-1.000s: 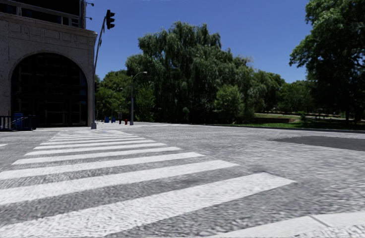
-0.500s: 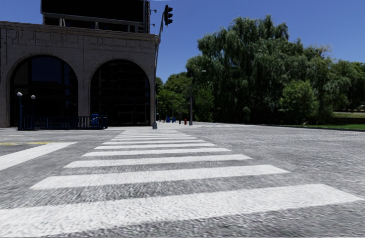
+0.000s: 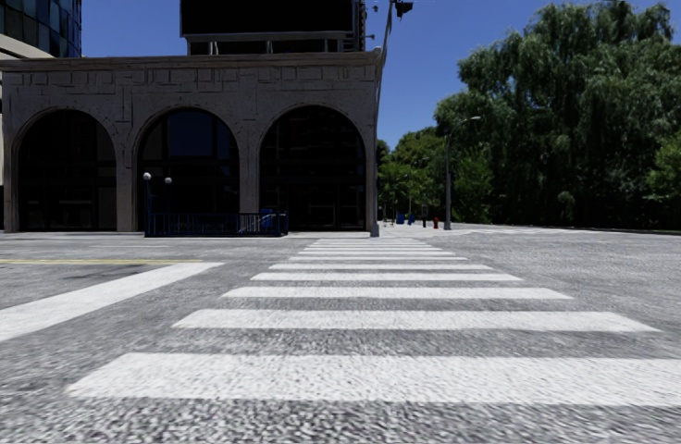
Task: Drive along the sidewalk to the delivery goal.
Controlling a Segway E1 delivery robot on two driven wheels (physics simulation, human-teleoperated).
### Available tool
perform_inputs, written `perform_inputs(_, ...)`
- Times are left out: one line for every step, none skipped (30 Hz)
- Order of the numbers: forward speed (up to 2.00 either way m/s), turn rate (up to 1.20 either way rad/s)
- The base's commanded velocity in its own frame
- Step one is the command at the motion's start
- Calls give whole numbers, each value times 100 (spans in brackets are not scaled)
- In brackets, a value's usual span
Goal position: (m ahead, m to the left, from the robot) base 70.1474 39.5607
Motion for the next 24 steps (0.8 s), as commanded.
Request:
perform_inputs(185, 41)
perform_inputs(185, 41)
perform_inputs(185, 39)
perform_inputs(185, 38)
perform_inputs(185, 37)
perform_inputs(185, 0)
perform_inputs(185, 0)
perform_inputs(185, 0)
perform_inputs(185, 0)
perform_inputs(185, 0)
perform_inputs(200, 0)
perform_inputs(200, 0)
perform_inputs(200, 0)
perform_inputs(200, 0)
perform_inputs(200, 0)
perform_inputs(200, 0)
perform_inputs(200, 0)
perform_inputs(200, 0)
perform_inputs(200, 0)
perform_inputs(200, 0)
perform_inputs(200, 0)
perform_inputs(200, 0)
perform_inputs(200, 0)
perform_inputs(200, 0)
